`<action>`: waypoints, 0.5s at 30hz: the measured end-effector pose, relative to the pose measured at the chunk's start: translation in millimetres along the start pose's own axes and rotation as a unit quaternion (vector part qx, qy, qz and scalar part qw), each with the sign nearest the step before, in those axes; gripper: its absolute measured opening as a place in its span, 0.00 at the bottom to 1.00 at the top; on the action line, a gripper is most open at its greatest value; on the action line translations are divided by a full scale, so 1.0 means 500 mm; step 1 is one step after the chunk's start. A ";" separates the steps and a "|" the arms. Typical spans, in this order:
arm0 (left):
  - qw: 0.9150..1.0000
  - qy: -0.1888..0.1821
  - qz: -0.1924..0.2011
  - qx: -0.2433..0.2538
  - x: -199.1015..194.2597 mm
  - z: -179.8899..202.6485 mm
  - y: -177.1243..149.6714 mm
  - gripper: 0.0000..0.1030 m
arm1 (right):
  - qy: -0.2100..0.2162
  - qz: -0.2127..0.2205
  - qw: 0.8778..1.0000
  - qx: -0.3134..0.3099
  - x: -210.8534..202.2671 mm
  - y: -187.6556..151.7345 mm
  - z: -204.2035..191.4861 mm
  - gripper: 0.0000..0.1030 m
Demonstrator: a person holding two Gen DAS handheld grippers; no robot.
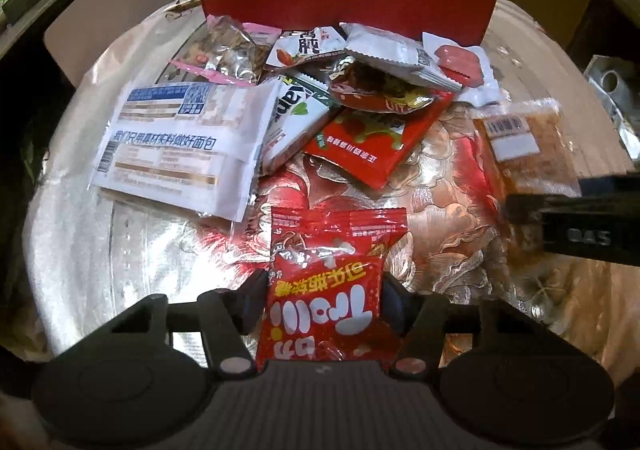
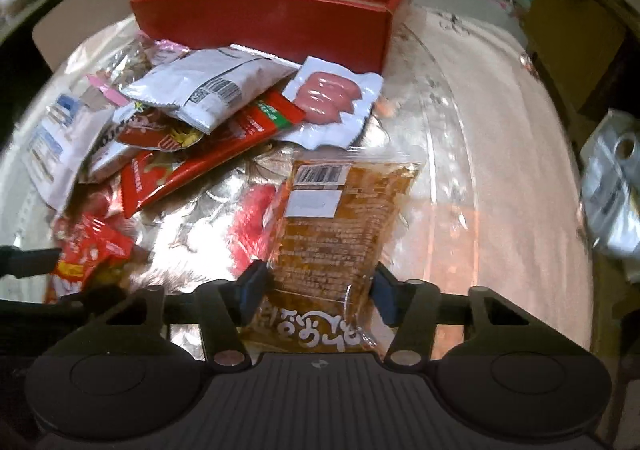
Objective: Organize snacks
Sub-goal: 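Grasp the red Trolli bag with the left gripper while the right gripper grasps the brown jerky pouch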
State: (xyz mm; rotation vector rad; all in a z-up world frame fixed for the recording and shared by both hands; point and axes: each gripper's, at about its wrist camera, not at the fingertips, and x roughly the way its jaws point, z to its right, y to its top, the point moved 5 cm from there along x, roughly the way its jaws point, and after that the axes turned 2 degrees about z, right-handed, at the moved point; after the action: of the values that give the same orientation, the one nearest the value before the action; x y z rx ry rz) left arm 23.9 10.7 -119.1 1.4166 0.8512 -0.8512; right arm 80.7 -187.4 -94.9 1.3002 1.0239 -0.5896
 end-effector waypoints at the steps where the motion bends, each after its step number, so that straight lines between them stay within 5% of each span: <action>1: 1.000 -0.003 -0.002 -0.004 -0.001 -0.001 0.001 0.49 | 0.008 -0.001 1.000 0.010 -0.007 -0.003 0.008 0.55; 10: 0.998 -0.047 0.009 -0.037 -0.029 -0.009 0.014 0.47 | 0.034 0.009 0.998 0.061 -0.054 -0.022 0.050 0.39; 15: 0.999 -0.032 -0.007 -0.023 -0.012 -0.004 0.002 0.47 | 0.011 -0.002 0.999 0.052 -0.038 -0.025 0.053 0.45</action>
State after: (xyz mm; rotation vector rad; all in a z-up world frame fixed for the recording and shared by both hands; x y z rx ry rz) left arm 22.0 12.5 -113.5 1.3373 0.8288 -0.8770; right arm 68.7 -218.8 -86.0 1.3998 1.0240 -0.6400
